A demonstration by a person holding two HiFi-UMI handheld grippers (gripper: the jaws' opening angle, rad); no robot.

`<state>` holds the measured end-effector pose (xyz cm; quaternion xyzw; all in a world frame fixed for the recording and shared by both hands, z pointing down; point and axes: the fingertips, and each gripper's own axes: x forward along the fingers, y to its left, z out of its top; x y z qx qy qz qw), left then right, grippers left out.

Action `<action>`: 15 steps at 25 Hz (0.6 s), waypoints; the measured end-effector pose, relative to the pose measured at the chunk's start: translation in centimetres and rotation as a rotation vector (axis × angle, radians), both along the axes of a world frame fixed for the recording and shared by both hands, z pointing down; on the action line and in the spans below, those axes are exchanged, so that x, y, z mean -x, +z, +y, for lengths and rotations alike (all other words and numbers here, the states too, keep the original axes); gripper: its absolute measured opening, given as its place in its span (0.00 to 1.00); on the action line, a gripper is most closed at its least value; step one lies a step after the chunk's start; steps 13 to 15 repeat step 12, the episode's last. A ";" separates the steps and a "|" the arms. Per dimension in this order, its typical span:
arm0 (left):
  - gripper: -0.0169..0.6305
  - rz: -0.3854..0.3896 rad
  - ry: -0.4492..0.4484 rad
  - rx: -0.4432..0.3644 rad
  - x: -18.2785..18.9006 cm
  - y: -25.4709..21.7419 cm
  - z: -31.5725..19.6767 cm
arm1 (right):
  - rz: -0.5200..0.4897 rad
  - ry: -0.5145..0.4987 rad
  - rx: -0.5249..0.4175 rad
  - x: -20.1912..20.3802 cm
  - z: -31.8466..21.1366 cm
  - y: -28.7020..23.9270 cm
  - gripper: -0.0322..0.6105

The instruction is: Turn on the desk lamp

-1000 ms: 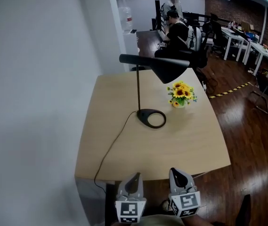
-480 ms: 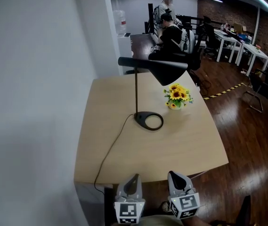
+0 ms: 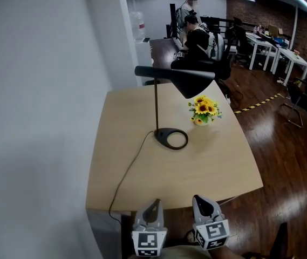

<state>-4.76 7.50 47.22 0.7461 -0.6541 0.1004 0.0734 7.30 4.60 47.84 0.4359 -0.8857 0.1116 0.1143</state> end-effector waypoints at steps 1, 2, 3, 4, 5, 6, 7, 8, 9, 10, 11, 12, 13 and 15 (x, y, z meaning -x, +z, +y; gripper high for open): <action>0.02 0.000 -0.001 0.000 0.0 0.0 0.0 | -0.001 -0.002 -0.001 0.0 0.0 0.0 0.04; 0.02 -0.001 -0.003 0.000 -0.1 0.0 0.1 | -0.001 -0.003 -0.002 -0.1 0.0 0.0 0.04; 0.02 -0.001 -0.004 0.000 -0.1 0.0 0.1 | -0.001 -0.004 -0.003 -0.1 0.1 -0.1 0.04; 0.02 -0.001 -0.005 -0.002 -0.2 -0.1 0.2 | -0.001 -0.005 -0.005 -0.1 0.1 -0.2 0.04; 0.02 0.000 -0.005 -0.003 -0.2 -0.2 0.2 | 0.000 -0.005 -0.007 -0.2 0.2 -0.3 0.04; 0.02 0.000 -0.006 -0.005 -0.3 -0.3 0.2 | 0.001 -0.005 -0.009 -0.3 0.2 -0.3 0.04; 0.02 0.001 -0.006 -0.005 -0.3 -0.2 0.2 | 0.001 -0.006 -0.010 -0.3 0.2 -0.2 0.04; 0.02 0.001 -0.007 -0.006 -0.4 -0.2 0.2 | 0.001 -0.007 -0.011 -0.4 0.2 -0.2 0.04; 0.02 0.001 -0.008 -0.005 -0.4 -0.1 0.3 | 0.001 -0.008 -0.012 -0.4 0.3 -0.1 0.04; 0.02 0.001 -0.008 -0.004 -0.4 -0.1 0.3 | 0.001 -0.009 -0.013 -0.4 0.3 -0.1 0.04; 0.02 0.001 -0.009 -0.003 -0.5 0.0 0.4 | 0.000 -0.010 -0.014 -0.5 0.4 -0.1 0.04; 0.02 0.002 -0.009 -0.003 -0.6 0.0 0.5 | 0.000 -0.010 -0.014 -0.6 0.5 -0.1 0.04; 0.02 0.002 -0.009 -0.003 -0.6 0.0 0.5 | 0.000 -0.010 -0.014 -0.6 0.5 -0.1 0.04; 0.02 0.002 -0.009 -0.003 -0.6 0.0 0.5 | 0.000 -0.010 -0.014 -0.6 0.5 -0.1 0.04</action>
